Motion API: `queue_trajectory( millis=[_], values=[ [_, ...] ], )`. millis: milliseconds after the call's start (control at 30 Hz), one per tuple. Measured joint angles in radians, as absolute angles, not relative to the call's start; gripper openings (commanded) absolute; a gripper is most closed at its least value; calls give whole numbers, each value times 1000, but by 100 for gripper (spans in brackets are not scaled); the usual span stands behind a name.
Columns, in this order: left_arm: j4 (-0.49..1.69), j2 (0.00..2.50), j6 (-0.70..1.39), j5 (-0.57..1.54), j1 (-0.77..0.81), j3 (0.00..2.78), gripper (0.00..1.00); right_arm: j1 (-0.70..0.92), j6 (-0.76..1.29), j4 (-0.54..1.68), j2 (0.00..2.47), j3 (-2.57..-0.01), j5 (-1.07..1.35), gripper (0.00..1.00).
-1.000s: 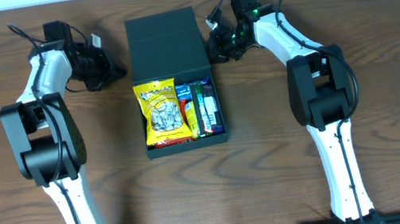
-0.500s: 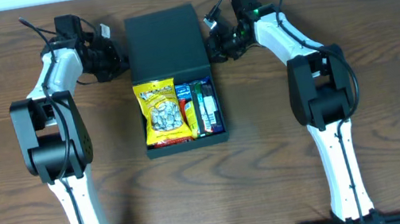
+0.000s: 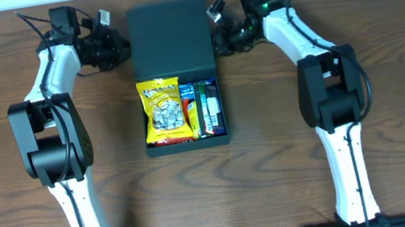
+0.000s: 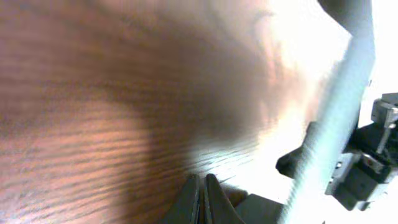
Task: Pack container
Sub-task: 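Grip the lid with both grippers and lift it upright, then fold the lid forward with both grippers to close the box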
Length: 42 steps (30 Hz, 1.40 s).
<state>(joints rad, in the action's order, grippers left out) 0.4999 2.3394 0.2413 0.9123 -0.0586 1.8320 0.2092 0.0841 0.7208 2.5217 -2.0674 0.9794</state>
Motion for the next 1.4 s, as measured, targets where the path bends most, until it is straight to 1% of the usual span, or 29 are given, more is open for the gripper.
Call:
queue_trajectory(
  millis=[267,400,600,833,1133,1400],
  values=[
    [505,2206,149,936,-57,1833,6,205,22,724,2406,-2074,981,2],
    [554,2114,74,940,-57,1839,6,205,-22,764,2354,-2076,976,1],
    [662,2037,-56,944,-57,1843,6,205,-116,866,2259,-2076,917,2],
    [831,1975,-263,939,-57,1845,6,205,-239,1008,2155,-2081,874,2],
    [1026,1934,-477,900,-57,1847,6,206,-355,1161,2140,-2082,811,1],
    [1133,1932,-604,857,-57,1847,6,206,-421,1245,2108,-2082,751,1]
  ],
)
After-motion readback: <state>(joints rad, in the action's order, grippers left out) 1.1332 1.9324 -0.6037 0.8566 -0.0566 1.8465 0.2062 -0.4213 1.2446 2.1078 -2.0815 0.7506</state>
